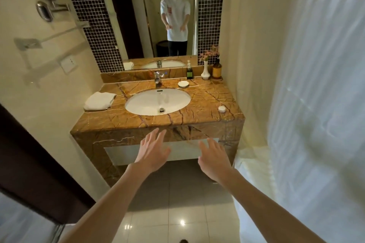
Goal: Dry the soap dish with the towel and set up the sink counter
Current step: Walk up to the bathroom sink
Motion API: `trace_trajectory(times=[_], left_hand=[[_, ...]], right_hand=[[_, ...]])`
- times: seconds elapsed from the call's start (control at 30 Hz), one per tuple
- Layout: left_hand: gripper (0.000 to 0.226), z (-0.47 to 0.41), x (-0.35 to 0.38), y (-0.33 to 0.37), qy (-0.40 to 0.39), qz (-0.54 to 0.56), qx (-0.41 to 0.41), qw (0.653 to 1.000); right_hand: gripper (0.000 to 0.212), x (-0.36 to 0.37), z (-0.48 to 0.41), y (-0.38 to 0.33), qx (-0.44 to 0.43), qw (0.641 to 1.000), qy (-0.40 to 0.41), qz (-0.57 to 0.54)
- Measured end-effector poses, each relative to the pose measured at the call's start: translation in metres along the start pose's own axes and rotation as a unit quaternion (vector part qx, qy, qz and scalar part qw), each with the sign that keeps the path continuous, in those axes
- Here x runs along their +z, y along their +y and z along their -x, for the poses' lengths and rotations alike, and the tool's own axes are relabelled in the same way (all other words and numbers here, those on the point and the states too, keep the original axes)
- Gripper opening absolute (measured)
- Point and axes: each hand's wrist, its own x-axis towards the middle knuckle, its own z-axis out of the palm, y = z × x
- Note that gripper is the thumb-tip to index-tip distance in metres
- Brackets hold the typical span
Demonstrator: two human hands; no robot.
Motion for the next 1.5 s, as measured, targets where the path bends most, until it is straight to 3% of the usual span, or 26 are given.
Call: trace_trajectory(times=[0.4, 0.77, 1.23, 1.5], left_hand=[[0.066, -0.201, 0.013, -0.022, -0.006, 0.028, 0.023, 0.999], [0.065, -0.335, 0.037, -0.044, -0.022, 0.012, -0.006, 1.000], [0.067, -0.529, 0.060, -0.048, -0.014, 0.009, -0.060, 0.998], [0.067, -0.582, 0.070, -0.062, -0.011, 0.012, -0.099, 0.995]], right_hand=[[0.048, 0.014, -0.193, 0.050, 0.004, 0.999, -0.009, 0.046], [0.038, 0.028, -0.316, 0.084, -0.001, 0.999, -0.037, 0.026], [0.050, 0.081, -0.523, 0.155, -0.009, 0.995, -0.093, -0.039], [0.047, 0.106, -0.602, 0.176, -0.034, 0.987, -0.151, -0.040]])
